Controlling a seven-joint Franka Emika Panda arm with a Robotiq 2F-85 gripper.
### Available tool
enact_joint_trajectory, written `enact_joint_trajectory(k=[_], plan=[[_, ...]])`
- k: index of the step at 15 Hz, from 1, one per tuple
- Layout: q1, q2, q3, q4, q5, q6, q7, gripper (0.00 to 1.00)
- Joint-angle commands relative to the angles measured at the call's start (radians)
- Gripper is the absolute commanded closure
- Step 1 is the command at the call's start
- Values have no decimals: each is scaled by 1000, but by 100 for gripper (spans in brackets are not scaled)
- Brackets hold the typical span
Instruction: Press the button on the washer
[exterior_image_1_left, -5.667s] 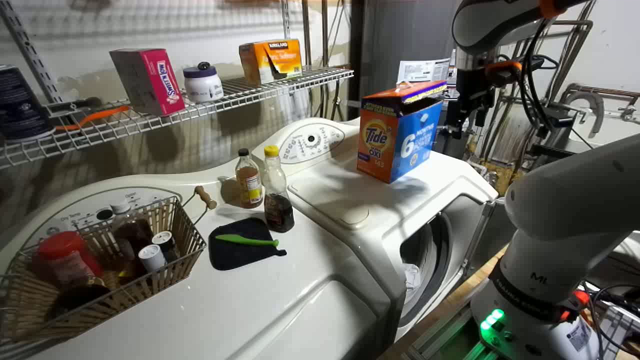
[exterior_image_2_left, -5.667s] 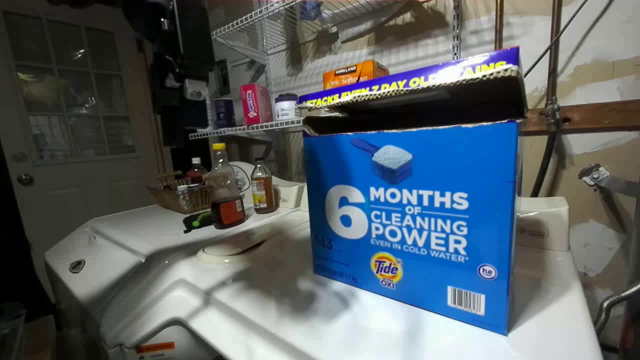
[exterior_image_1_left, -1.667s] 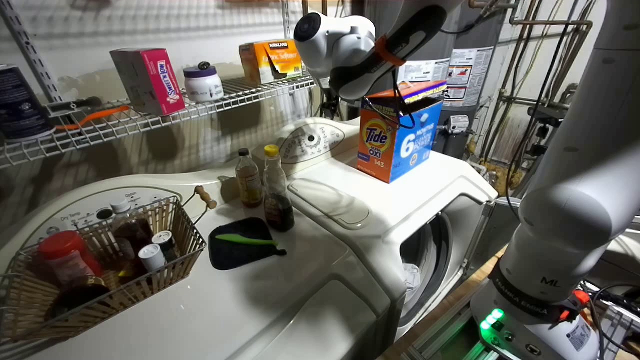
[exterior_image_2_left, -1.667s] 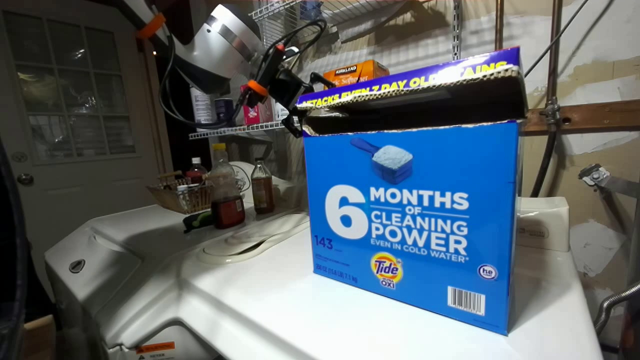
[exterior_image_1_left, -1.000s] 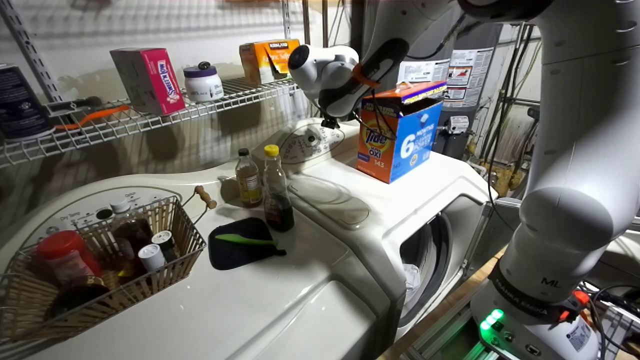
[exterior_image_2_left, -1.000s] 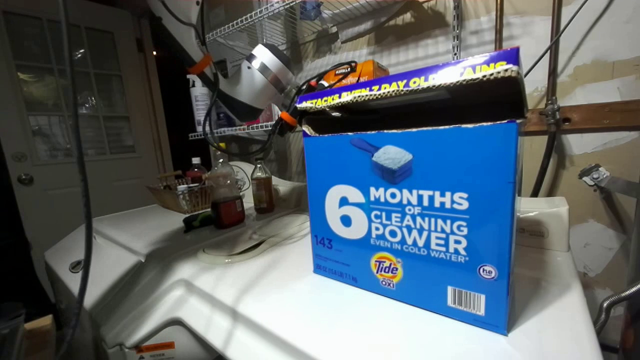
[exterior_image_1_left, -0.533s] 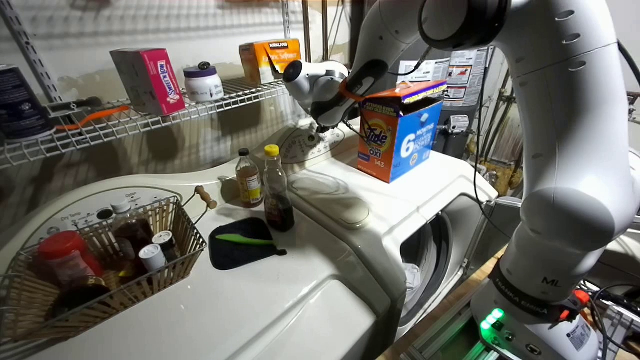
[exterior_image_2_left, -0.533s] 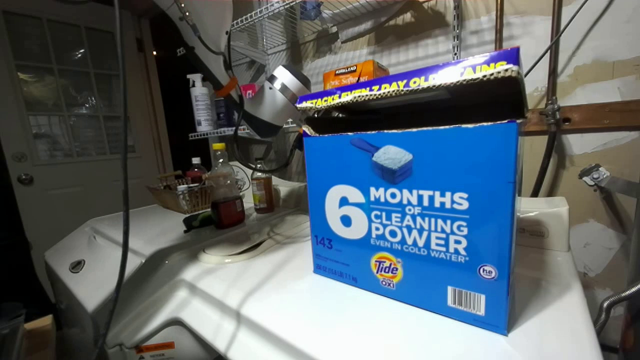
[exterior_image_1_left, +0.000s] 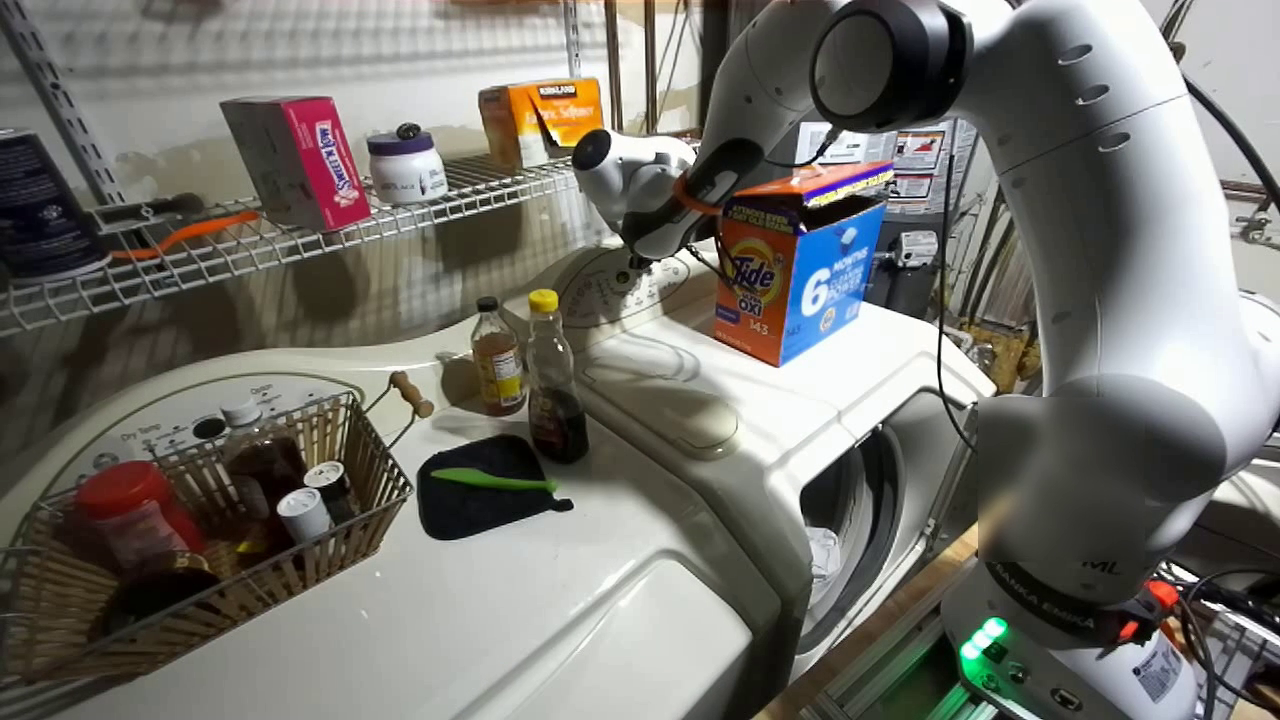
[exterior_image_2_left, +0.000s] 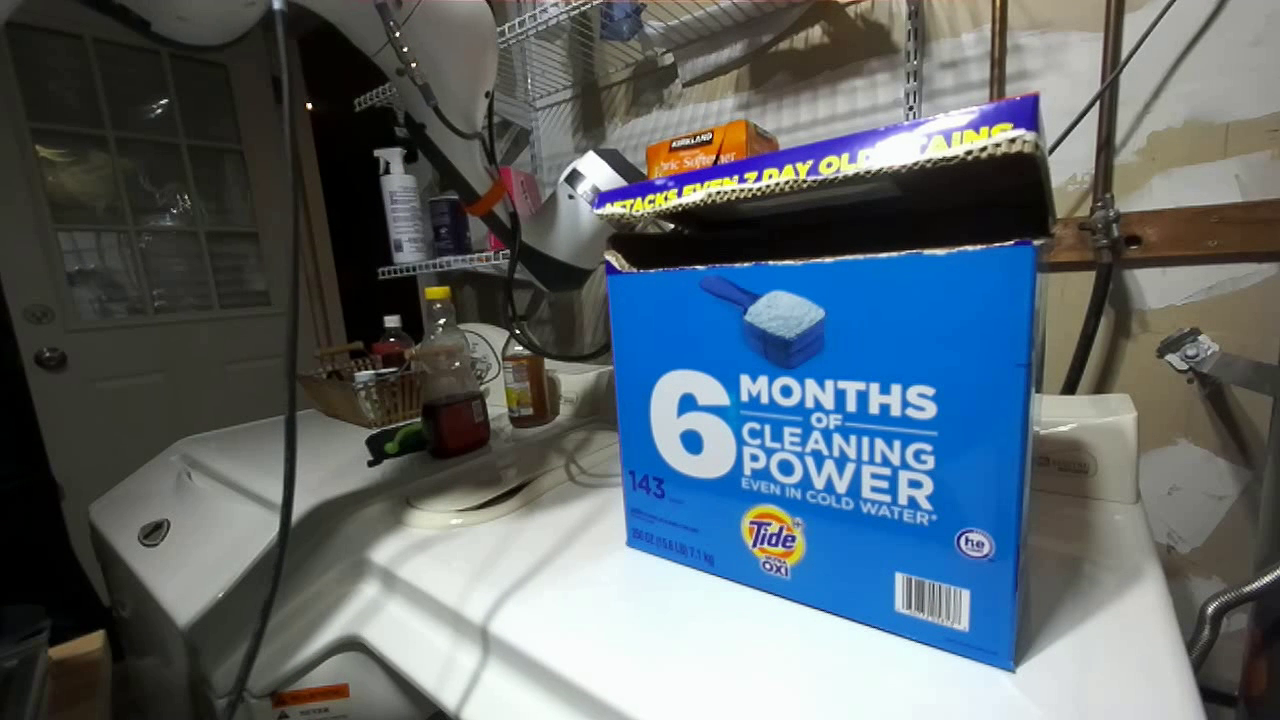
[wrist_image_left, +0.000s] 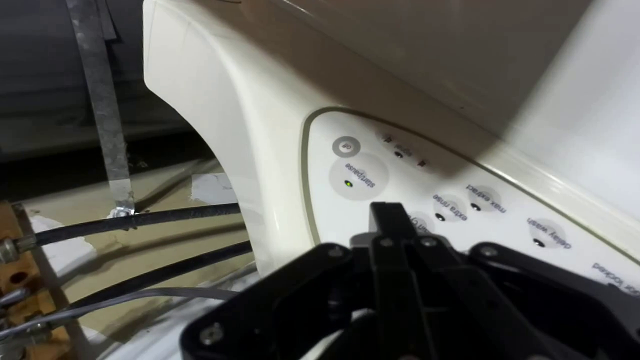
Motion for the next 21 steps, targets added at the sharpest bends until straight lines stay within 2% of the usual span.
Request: enact_joint_trajectory(k=[1,9,21], plan=[[-4,51,-16,71,43,21,-59,100],[-4,86,-22,113,119,50,-121,100],[-1,116,-40,153,165,59,-125,100]])
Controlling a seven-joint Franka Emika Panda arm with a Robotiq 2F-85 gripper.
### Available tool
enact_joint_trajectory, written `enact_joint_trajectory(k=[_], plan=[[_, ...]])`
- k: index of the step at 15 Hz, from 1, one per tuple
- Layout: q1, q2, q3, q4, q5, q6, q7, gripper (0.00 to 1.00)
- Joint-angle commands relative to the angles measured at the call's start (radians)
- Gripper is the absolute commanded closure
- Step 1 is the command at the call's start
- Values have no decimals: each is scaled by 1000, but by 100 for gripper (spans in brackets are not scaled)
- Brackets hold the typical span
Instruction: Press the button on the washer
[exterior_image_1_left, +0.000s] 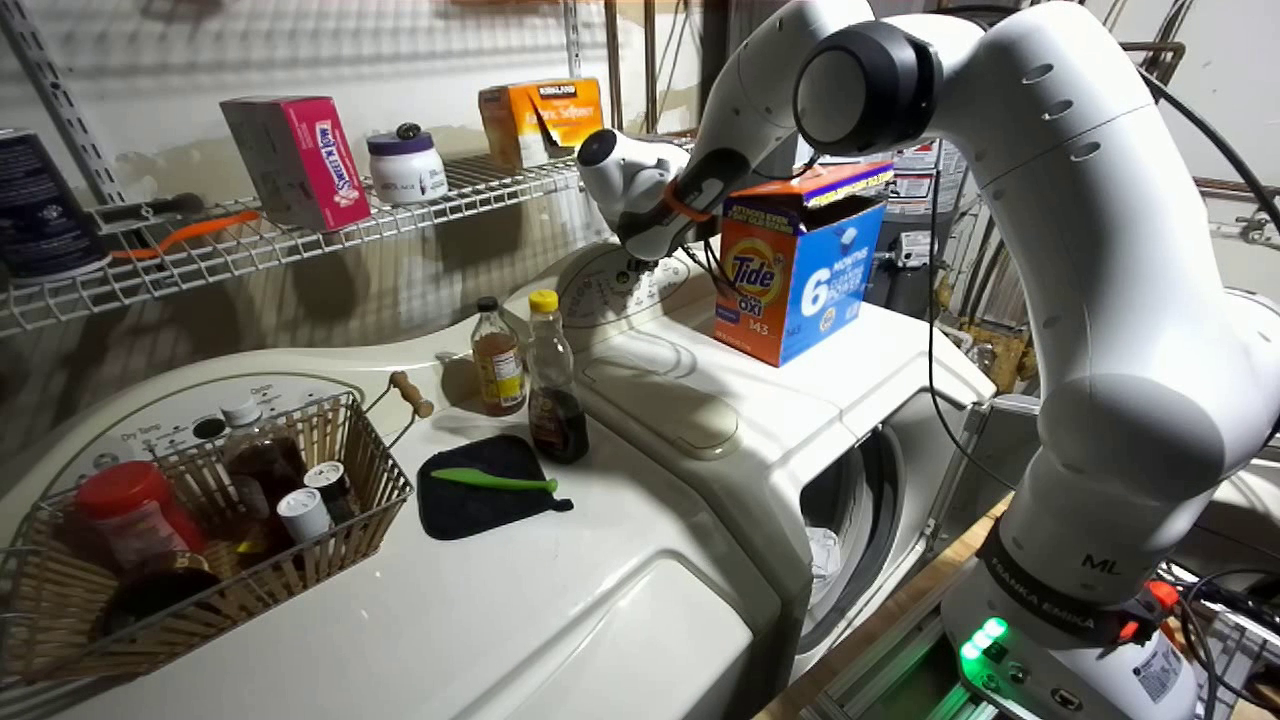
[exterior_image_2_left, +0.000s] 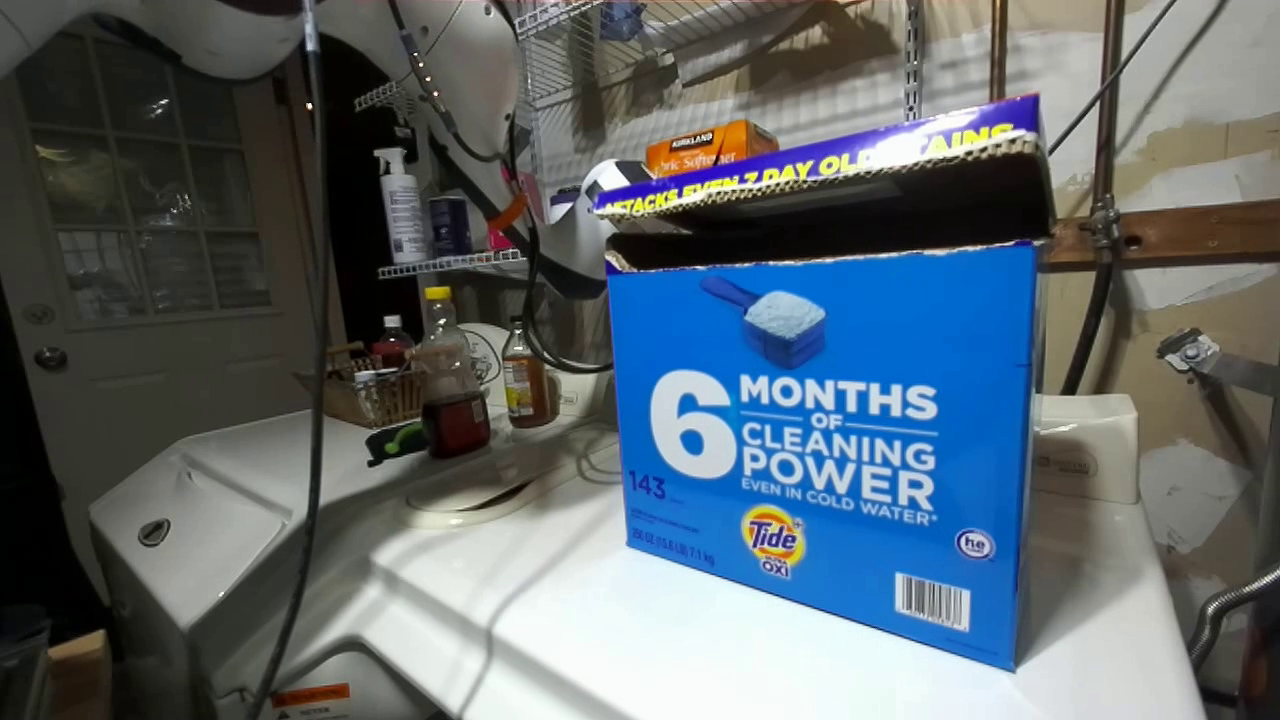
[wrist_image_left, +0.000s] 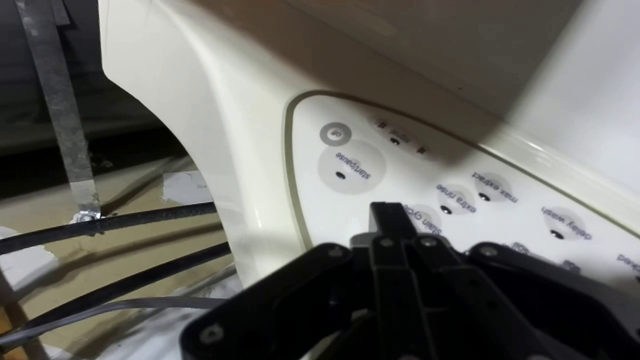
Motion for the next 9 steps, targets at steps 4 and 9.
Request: enact_joint_trajectory(k=[4,9], plan=[[4,37,-13,67,63,71,29,100],[26,61,-36,124,124,43,165,100]])
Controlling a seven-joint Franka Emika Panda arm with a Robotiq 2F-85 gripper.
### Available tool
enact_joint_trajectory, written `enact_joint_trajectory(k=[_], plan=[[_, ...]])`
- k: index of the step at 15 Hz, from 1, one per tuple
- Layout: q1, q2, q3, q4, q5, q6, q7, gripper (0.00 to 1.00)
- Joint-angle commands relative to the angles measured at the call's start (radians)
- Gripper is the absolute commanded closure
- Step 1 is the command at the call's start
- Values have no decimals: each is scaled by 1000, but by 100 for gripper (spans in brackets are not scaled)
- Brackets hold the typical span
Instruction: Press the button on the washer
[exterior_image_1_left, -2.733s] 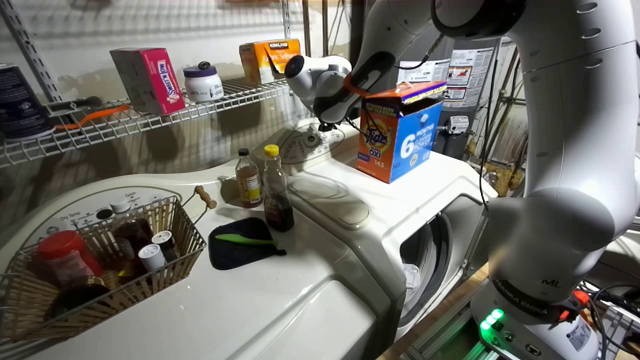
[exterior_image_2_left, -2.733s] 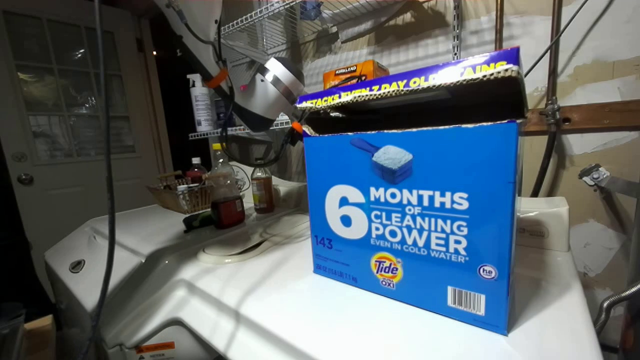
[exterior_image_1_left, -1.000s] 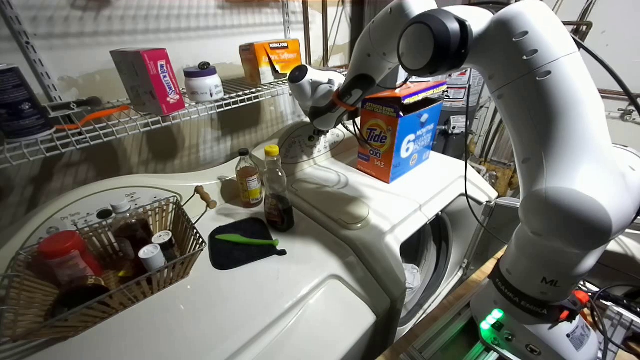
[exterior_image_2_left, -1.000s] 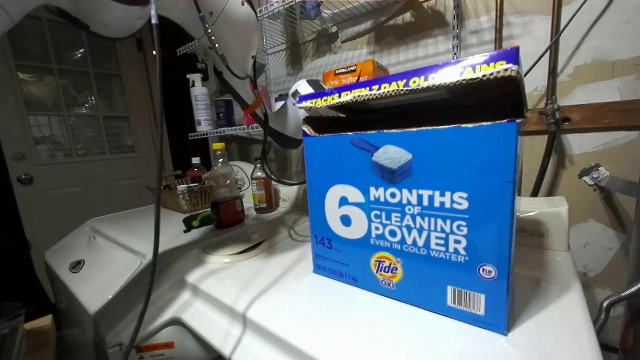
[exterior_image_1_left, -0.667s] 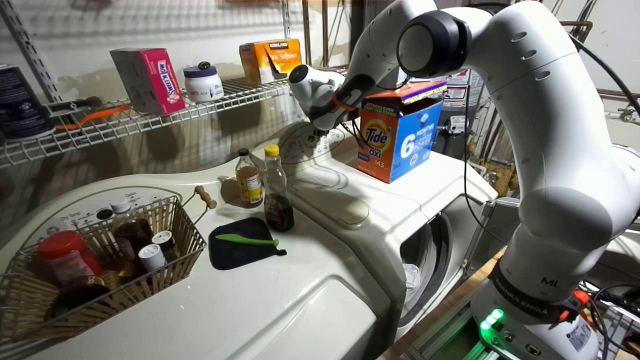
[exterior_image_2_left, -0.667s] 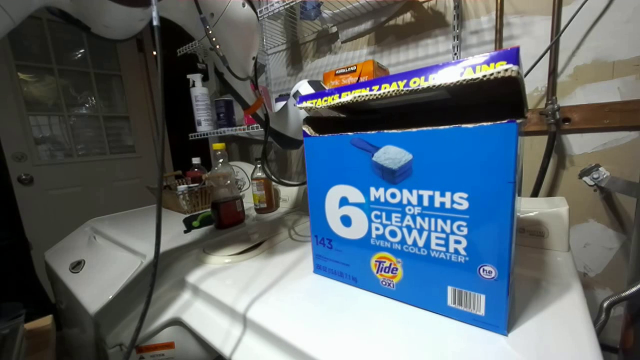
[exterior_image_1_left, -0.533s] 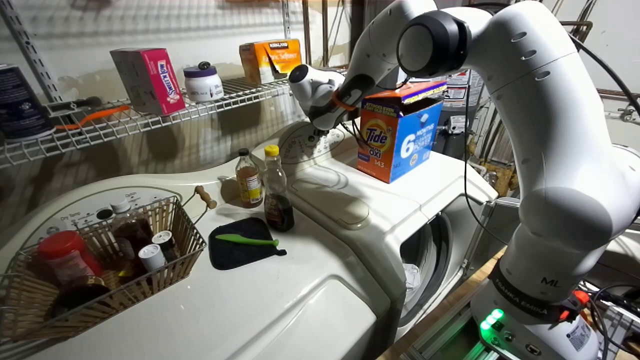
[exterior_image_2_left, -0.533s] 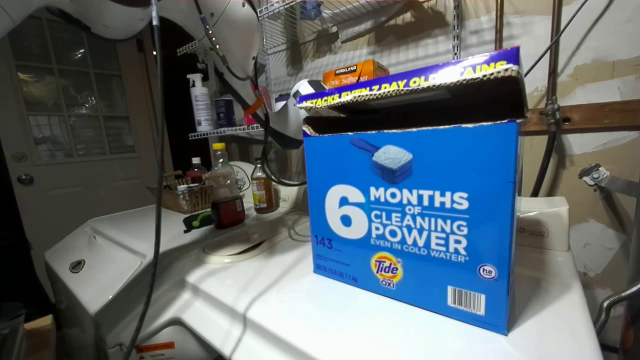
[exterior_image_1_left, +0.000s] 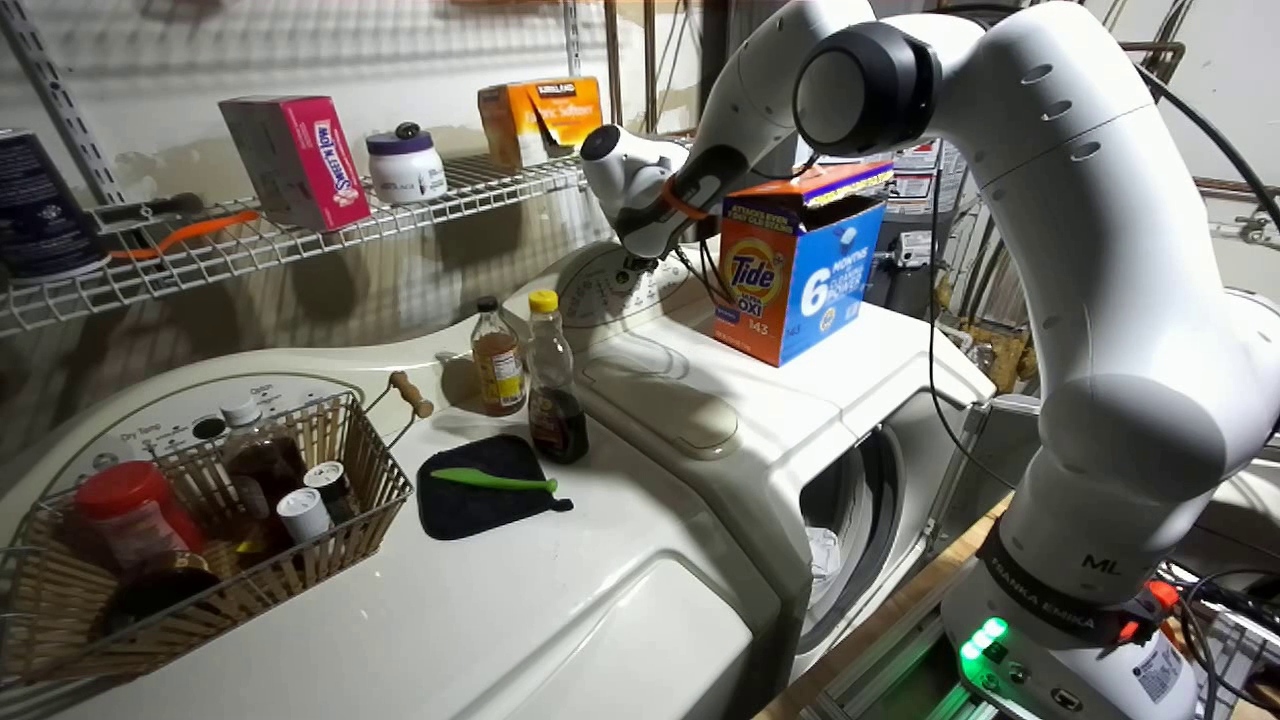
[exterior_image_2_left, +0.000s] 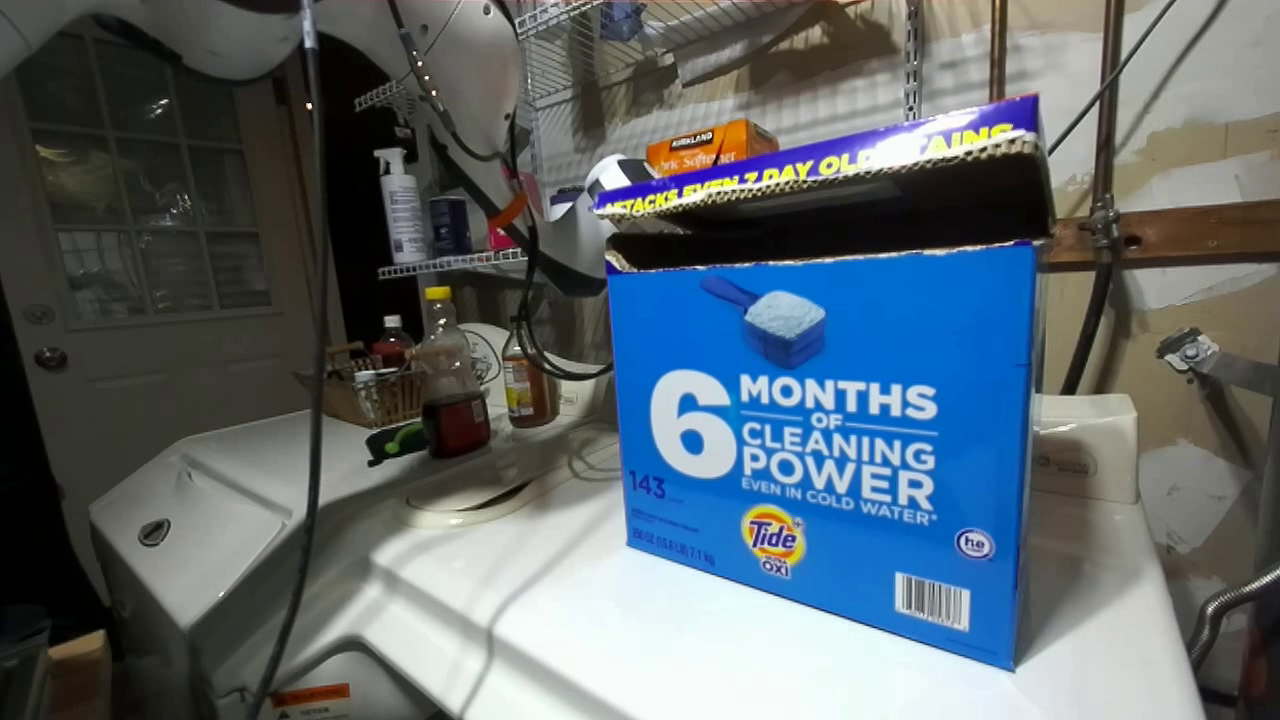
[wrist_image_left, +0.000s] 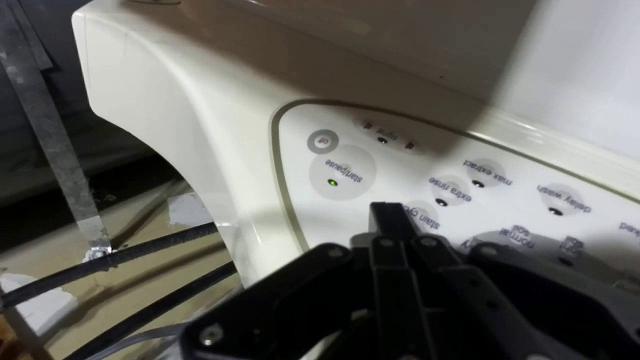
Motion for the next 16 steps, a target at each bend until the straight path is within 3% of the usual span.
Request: enact_joint_trajectory(k=[1,6,16], plan=[[21,63,-21,126,82,24,79,100],[39,73,-39,146,171,-27,87,100],[70,78,-113,97,98,92,166,100]])
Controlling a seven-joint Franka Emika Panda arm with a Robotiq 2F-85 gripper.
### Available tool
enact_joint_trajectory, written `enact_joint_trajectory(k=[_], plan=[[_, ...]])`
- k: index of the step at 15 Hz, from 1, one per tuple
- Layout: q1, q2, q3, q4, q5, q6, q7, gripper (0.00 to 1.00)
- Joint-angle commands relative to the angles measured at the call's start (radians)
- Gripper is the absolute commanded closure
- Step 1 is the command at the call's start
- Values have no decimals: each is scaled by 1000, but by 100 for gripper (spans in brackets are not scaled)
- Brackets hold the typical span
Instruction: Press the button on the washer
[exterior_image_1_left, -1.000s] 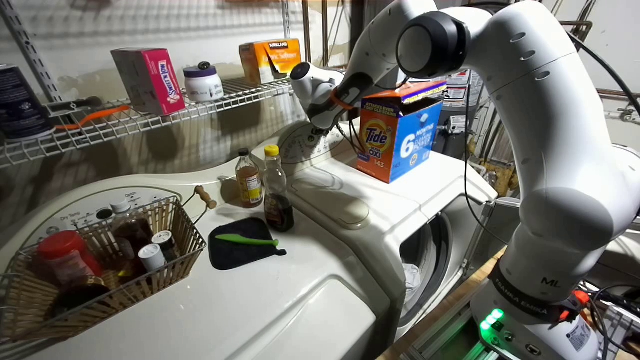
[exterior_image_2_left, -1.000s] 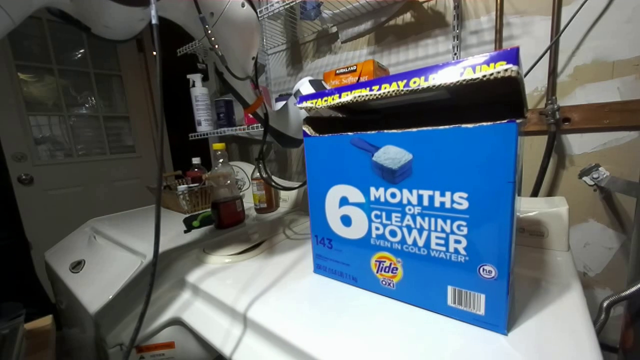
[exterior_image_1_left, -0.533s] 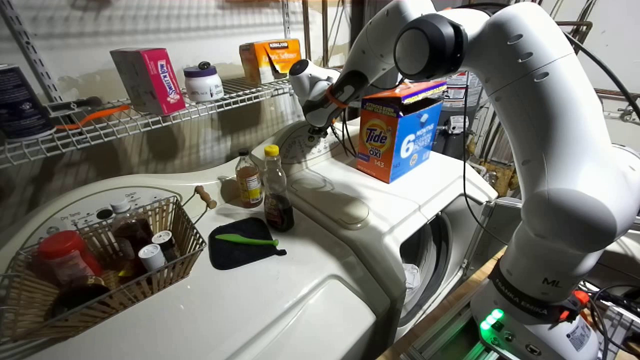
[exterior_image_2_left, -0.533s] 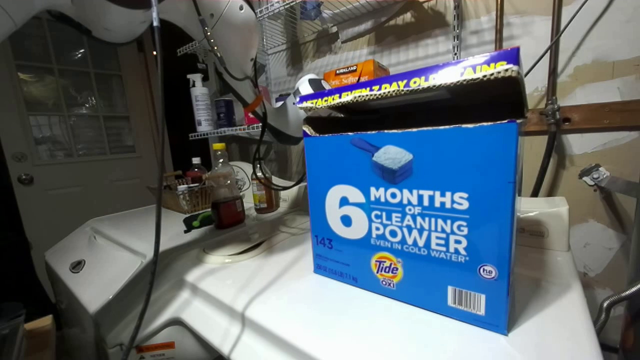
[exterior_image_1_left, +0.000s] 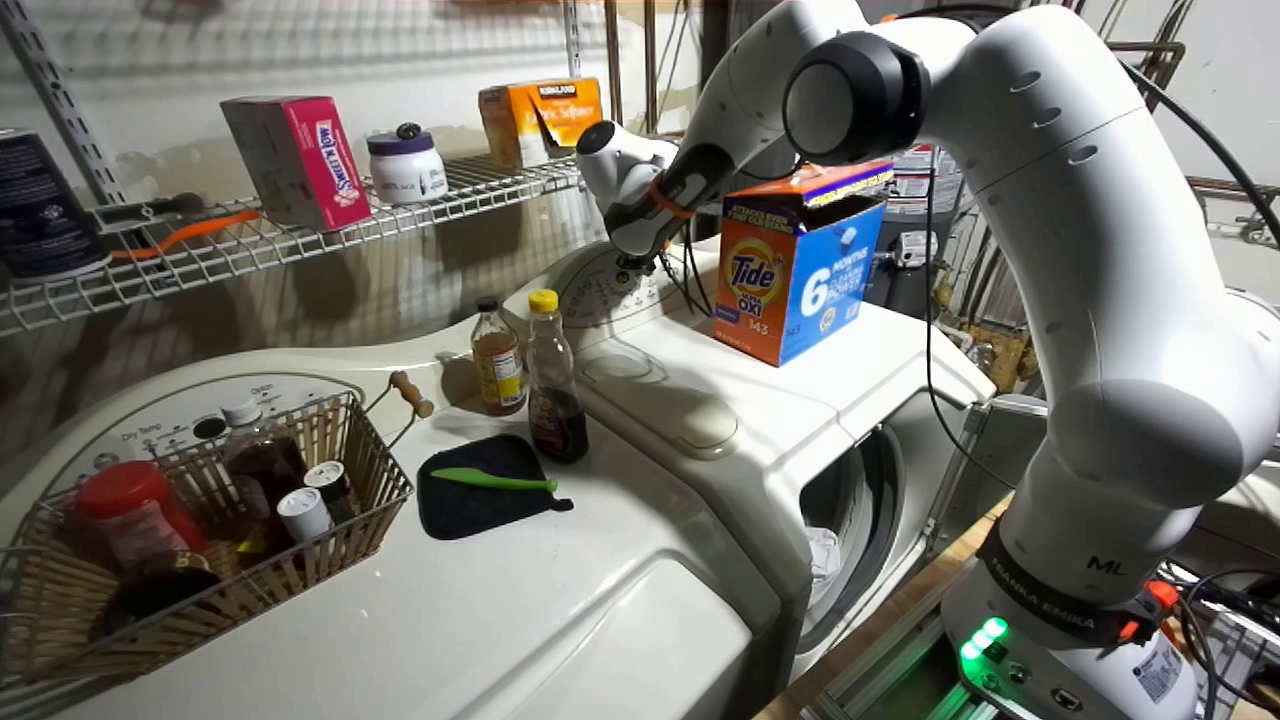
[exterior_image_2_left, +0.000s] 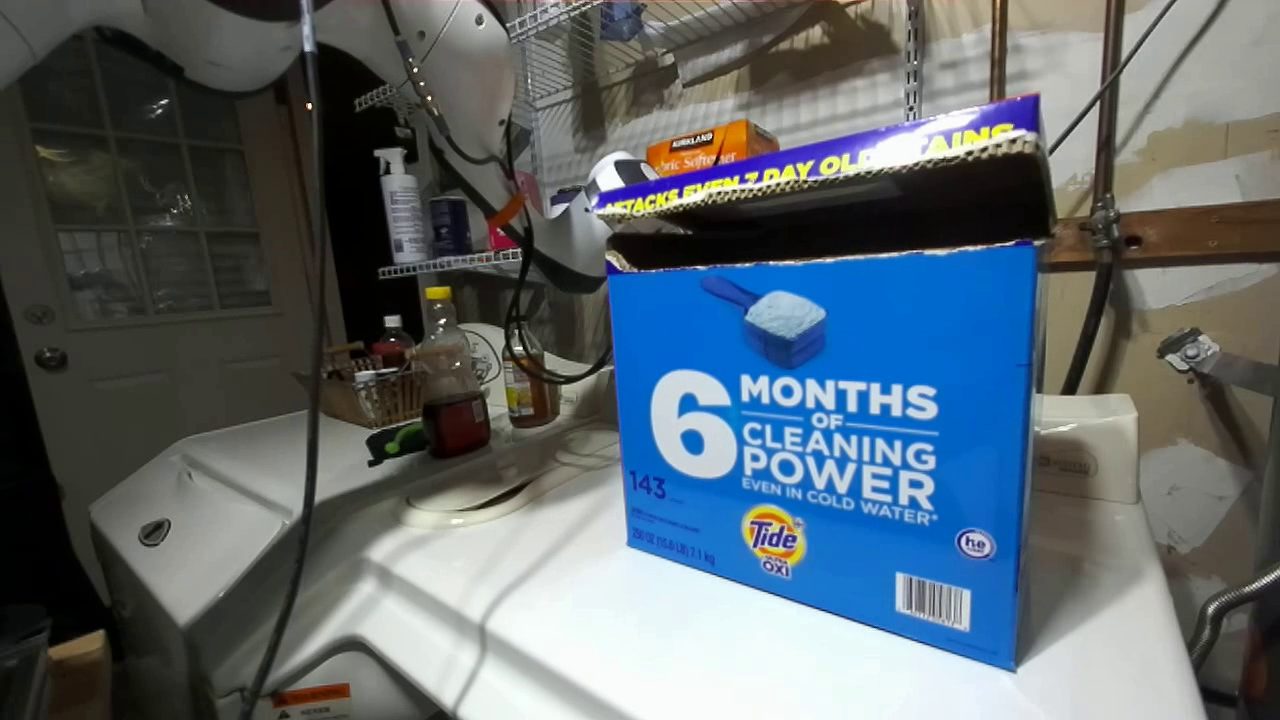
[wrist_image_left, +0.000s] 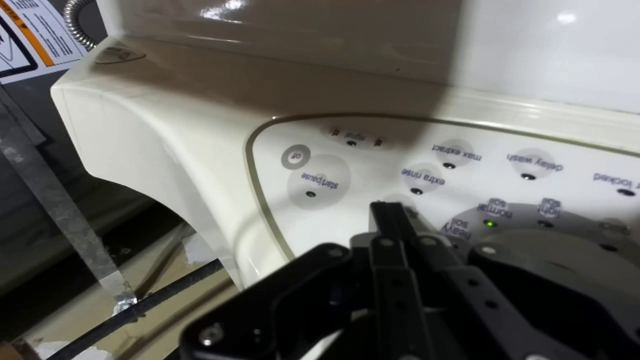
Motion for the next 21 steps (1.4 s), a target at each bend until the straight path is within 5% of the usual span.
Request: enact_joint_trajectory(k=[1,7,11,21], plan=[[15,67,-54,70,-36,121,34,100],[32,67,-68,43,-61,153,5,100],[61,11,-67,6,-77,-57,-116,100],[41,-175,10,-96,-65,-276,-359,100]])
